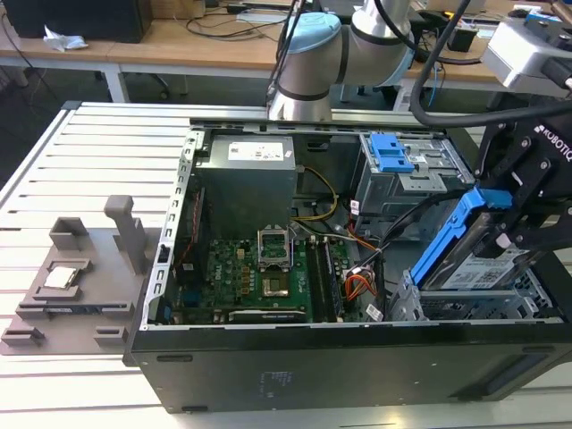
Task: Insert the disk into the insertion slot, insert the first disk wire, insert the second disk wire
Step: 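Insert the disk into the insertion slot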
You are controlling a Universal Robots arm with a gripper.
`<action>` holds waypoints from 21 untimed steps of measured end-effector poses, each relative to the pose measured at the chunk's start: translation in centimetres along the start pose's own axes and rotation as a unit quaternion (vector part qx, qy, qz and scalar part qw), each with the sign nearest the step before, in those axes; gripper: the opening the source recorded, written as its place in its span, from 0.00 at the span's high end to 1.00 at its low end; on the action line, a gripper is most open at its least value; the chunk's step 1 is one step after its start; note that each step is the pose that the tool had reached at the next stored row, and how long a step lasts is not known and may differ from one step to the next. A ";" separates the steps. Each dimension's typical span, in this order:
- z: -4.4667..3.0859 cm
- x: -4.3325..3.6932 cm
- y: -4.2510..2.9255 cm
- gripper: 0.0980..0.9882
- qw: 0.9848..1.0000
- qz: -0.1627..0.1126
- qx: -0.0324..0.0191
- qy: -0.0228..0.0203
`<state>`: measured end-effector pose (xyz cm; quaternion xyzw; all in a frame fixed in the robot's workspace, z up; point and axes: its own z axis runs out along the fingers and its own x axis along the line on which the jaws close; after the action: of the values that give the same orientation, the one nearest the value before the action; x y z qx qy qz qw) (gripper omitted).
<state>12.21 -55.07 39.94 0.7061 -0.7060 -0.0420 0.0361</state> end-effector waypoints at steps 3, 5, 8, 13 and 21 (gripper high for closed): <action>0.20 0.00 -0.02 0.70 1.000 0.000 0.000 0.000; 0.20 0.01 -0.02 0.70 1.000 0.000 0.000 0.000; 0.21 0.00 -0.02 0.70 1.000 0.000 0.000 0.000; 0.22 0.00 -0.02 0.62 1.000 0.000 0.000 0.000; 0.22 0.00 -0.03 0.99 1.000 0.000 0.000 0.000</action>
<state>12.21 -55.07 39.71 0.7061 -0.7059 -0.0420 0.0362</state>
